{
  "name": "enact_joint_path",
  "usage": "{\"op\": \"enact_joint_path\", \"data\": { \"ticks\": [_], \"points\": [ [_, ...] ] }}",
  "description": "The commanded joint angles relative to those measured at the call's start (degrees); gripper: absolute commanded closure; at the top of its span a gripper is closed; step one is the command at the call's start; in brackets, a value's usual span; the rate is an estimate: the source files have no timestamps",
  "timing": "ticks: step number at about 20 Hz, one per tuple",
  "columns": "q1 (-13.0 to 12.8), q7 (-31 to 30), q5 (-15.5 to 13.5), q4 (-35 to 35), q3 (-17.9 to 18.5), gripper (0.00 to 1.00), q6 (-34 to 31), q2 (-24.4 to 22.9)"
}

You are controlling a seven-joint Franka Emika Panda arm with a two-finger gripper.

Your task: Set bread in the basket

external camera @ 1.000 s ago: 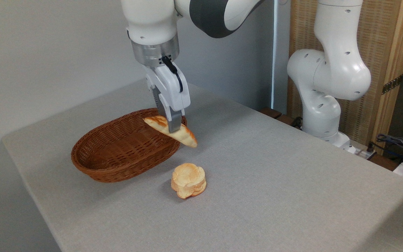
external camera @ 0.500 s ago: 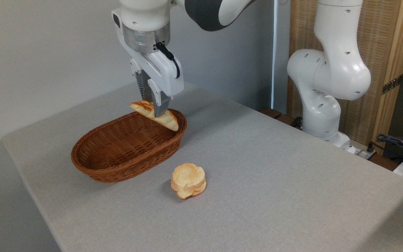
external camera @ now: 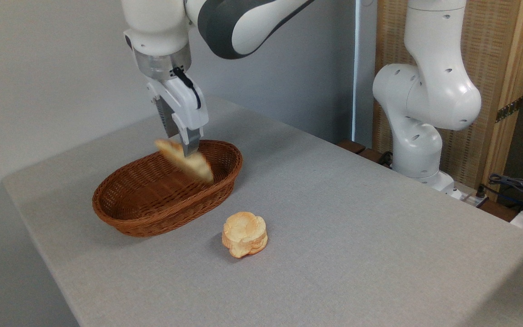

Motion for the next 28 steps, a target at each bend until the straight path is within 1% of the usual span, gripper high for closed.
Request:
{"op": "enact_joint_path", "data": {
  "ticks": [1,2,6,7,8,9,10,11,12,15,16,17,19,22,25,27,28],
  "points": [
    [0.15,-0.50,0.01,1.07,-0.08,0.00,2.23,0.78],
    [0.15,-0.50,0.36,1.07,-0.08,0.00,2.41,0.78],
    [0.23,-0.50,4.04,1.07,0.36,0.00,2.59,0.52],
    [0.32,-0.41,5.62,1.07,0.62,0.00,2.67,0.34],
    [0.50,-0.32,6.50,1.07,0.80,0.00,2.67,0.25],
    [0.76,-0.15,8.69,1.07,0.89,0.00,3.02,0.08],
    [1.02,-0.14,10.10,1.07,0.98,0.00,3.46,0.08],
    [1.20,-0.14,12.46,1.07,1.33,0.00,4.51,0.08],
    [1.11,-0.06,14.31,1.07,3.24,0.00,5.04,-0.01],
    [1.11,0.29,16.87,1.07,6.50,0.00,5.49,-0.01],
    [1.11,0.38,17.40,1.07,7.04,0.00,5.75,-0.01],
    [1.11,0.38,18.63,0.99,7.91,0.00,6.19,0.16],
    [1.11,0.47,19.69,0.90,9.06,0.00,6.45,0.51],
    [1.11,0.91,20.13,0.90,10.64,0.00,6.54,0.60],
    [1.11,1.00,20.22,0.90,10.73,0.00,6.45,0.60],
    [1.11,0.91,22.84,0.90,10.73,0.00,6.45,0.60],
    [1.11,0.82,23.21,0.81,10.82,0.00,6.28,0.60]
  ]
}}
